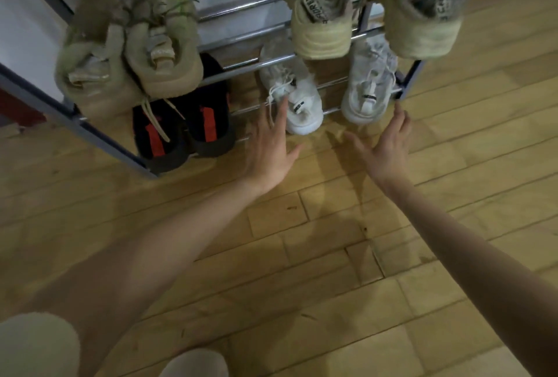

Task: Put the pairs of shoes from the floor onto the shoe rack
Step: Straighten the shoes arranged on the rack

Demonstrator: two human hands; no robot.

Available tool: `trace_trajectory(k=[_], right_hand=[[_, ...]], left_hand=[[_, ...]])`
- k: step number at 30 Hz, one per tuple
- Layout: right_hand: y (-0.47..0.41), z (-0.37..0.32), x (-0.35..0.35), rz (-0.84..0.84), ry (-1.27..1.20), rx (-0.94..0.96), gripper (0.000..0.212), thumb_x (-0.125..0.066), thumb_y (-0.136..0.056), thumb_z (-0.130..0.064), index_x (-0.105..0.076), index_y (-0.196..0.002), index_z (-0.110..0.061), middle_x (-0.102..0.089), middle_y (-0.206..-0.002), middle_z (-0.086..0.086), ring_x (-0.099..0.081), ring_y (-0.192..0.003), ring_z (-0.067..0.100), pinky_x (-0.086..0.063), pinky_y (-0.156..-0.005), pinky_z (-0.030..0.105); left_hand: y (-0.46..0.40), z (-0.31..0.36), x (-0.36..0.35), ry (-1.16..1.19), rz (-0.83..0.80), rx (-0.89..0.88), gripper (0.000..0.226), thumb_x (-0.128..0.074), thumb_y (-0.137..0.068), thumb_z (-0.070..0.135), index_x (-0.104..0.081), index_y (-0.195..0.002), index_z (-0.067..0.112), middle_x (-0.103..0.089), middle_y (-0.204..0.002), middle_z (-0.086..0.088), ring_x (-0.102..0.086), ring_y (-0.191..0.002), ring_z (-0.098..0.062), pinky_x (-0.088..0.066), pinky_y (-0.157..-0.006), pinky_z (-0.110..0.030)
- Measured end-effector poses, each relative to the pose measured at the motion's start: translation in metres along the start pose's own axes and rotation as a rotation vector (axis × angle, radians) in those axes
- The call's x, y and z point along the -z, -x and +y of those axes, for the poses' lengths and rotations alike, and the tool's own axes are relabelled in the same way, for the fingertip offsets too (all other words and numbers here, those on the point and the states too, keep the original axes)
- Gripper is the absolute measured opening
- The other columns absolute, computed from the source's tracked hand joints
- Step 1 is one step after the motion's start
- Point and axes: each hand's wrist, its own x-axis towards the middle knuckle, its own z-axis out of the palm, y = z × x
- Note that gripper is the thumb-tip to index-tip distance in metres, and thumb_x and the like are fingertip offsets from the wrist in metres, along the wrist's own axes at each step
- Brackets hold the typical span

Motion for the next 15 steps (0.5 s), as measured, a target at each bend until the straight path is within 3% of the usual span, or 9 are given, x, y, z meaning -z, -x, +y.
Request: trace_trajectory(k=[3, 6, 9, 11, 15], right_hand=[[-0.016, -0.004, -0.008, 0.037, -0.001, 0.033, 0.114, -0.057, -0.072, -0.071, -0.019, -0.150, 0.003, -0.034, -0.143, 0.026, -0.036, -0.132, 0.040, -0.033, -0.110, 0.050], [-0.038, -0.007, -0.018, 0.037, 0.011, 0.009, 0.111, -0.066, -0.075, -0.063, -0.013, -0.153, -0.004, -0.037, -0.141, 0.027, -0.038, -0.128, 0.040, -0.032, -0.106, 0.048], [-0.052, -0.007, -0.021, 0.042, 0.014, 0.021, 0.083, -0.067, -0.077, -0.050, -0.034, -0.147, -0.020, -0.047, -0.136, 0.022, -0.040, -0.124, 0.039, -0.034, -0.104, 0.047], [-0.052, -0.002, -0.016, 0.080, -0.009, 0.087, 0.062, -0.066, -0.079, -0.044, -0.054, -0.134, -0.017, -0.052, -0.134, 0.019, -0.044, -0.124, 0.037, -0.037, -0.101, 0.045], [-0.054, 0.021, 0.000, 0.056, -0.001, 0.229, 0.050, -0.069, -0.084, -0.034, -0.059, -0.129, -0.013, -0.044, -0.147, 0.014, -0.042, -0.133, 0.032, -0.041, -0.104, 0.040]], left_hand=[[-0.013, 0.016, -0.012, 0.138, 0.023, 0.078, 0.090, -0.068, -0.084, 0.041, -0.011, -0.153, 0.031, -0.024, -0.155, -0.021, -0.035, -0.137, -0.038, -0.040, -0.103, -0.046], [-0.019, 0.024, -0.018, 0.215, 0.069, 0.097, 0.087, -0.068, -0.086, 0.030, -0.013, -0.153, 0.032, -0.037, -0.147, -0.020, -0.047, -0.125, -0.038, -0.045, -0.092, -0.042], [-0.022, 0.020, -0.018, 0.219, 0.080, 0.076, 0.086, -0.068, -0.086, 0.026, -0.014, -0.152, 0.035, -0.045, -0.140, -0.018, -0.052, -0.119, -0.035, -0.045, -0.090, -0.041], [-0.024, 0.014, -0.017, 0.231, 0.073, 0.057, 0.084, -0.070, -0.084, 0.028, -0.020, -0.152, 0.033, -0.044, -0.143, -0.015, -0.049, -0.124, -0.033, -0.043, -0.097, -0.043], [-0.027, 0.006, -0.018, 0.252, 0.053, 0.092, 0.077, -0.071, -0.081, 0.040, -0.033, -0.147, 0.028, -0.047, -0.141, -0.011, -0.047, -0.126, -0.030, -0.042, -0.103, -0.047]])
